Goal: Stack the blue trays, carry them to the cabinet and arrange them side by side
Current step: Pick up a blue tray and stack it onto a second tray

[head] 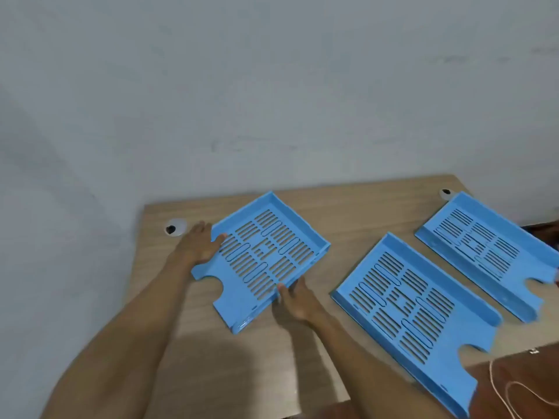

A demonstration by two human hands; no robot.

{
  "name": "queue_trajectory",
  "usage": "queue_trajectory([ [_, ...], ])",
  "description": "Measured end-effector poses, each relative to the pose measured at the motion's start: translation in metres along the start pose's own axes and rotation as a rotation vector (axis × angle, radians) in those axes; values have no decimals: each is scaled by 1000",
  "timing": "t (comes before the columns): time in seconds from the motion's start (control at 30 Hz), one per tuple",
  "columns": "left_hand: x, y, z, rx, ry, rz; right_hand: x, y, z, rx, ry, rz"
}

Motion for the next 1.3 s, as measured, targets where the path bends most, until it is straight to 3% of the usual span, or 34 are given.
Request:
queue_trajectory([
  [0.13,-7,14,12,27,-41,21,-9,14,5,-39,61,-126],
  [0.33,-34,20,22,29,-89,-201,-23,28,8,-73,257,-258],
  [0.4,-38,17,23,55,-96,-191,-21,26,11,-104,350,-320],
  [0.5,-32,8,26,106,-173,-137,-5,24,16,-131,402,-375],
  [0.67,-13,-15,11,78,-335,-205,40,29,28,-176,397,-413],
  [0.77,-4,-28,-4,123,-519,-215,70,28,27,-146,445,-387],
  [1.0,17,-60,-70,62,-1319,-39,154,9,31,71,489,-373],
  [1.07,18,-66,-89,36,-1377,16,181,3,30,111,497,-381],
  [1.2,5,-75,-132,-13,-1350,-68,221,-10,5,104,569,-253],
  [1.3,-18,-89,-171,-51,-1275,-56,241,-20,-24,130,494,-260],
])
Point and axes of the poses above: each hand's wrist, its own y-axis towards the middle knuckle, its own x-axis out of the back of the hand, z = x × y, the point moved 1 cm from there along y, towards the middle knuckle, and after that the axes turned 15 degrees about -y, right-handed, at the moved point
